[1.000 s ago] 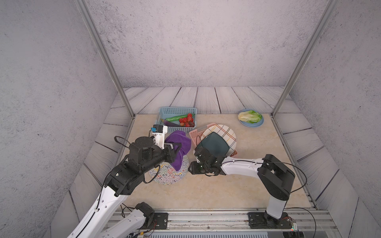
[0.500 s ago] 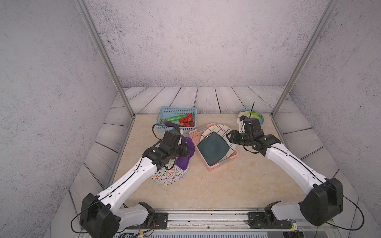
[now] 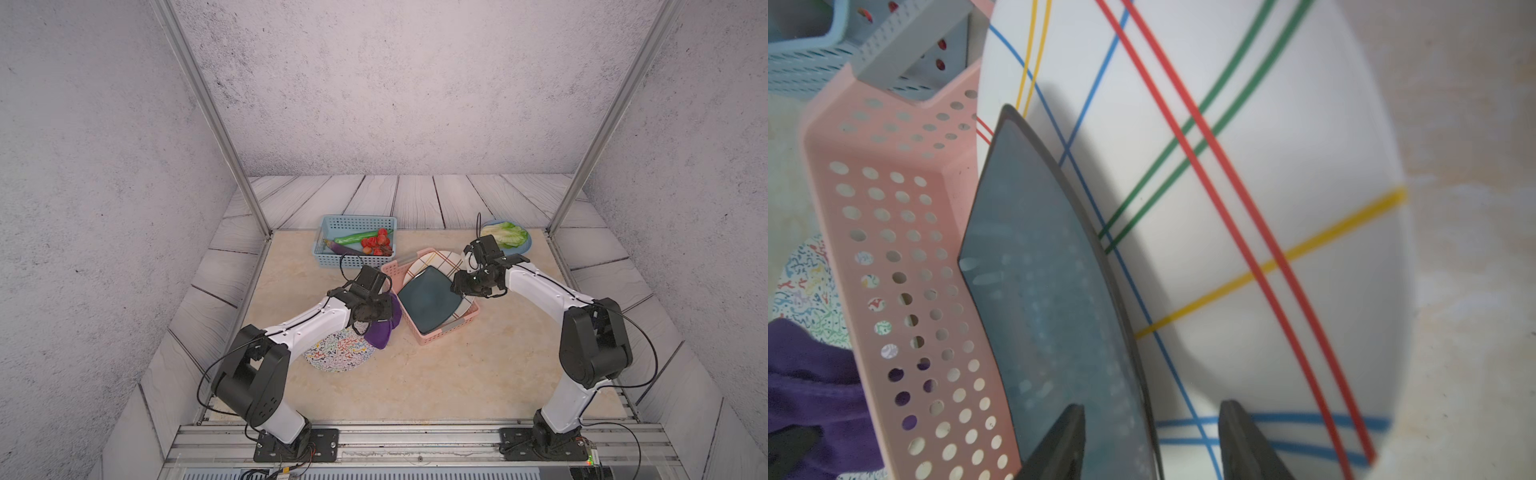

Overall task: Wipe the wet plate dry
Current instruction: Pick up the plate from the bin.

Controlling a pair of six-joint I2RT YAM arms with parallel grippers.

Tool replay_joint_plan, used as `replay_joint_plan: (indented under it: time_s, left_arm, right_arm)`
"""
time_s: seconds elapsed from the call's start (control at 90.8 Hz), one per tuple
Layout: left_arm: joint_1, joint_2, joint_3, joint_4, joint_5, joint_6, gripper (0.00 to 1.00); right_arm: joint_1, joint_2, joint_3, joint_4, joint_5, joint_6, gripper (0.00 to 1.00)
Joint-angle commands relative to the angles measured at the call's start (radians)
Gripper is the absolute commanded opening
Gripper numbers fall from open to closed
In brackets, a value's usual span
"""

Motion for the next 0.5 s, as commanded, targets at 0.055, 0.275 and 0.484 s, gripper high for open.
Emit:
replay_joint_plan:
  time_s: [0.055,0.275,0.484]
  left_arm:
    - [0.004,0.071,-0.015,0.11,0.08,-0.005,0.0]
    - [0.004,0.122,0.002,0.164,0.14,-0.003,0.0]
    - [0.005,0.048,-0.026,0.14,0.106,0.006,0.0]
  right_arm:
    - [-0.002,0.071,0.003,0.014,-0.198,-0.036,0.53]
    - [0.001,0.081,-0.094,0.189,-0.473,0.084,0.51]
    - [0.0,0.068,-0.094,0.163,-0.377,0.068,0.18]
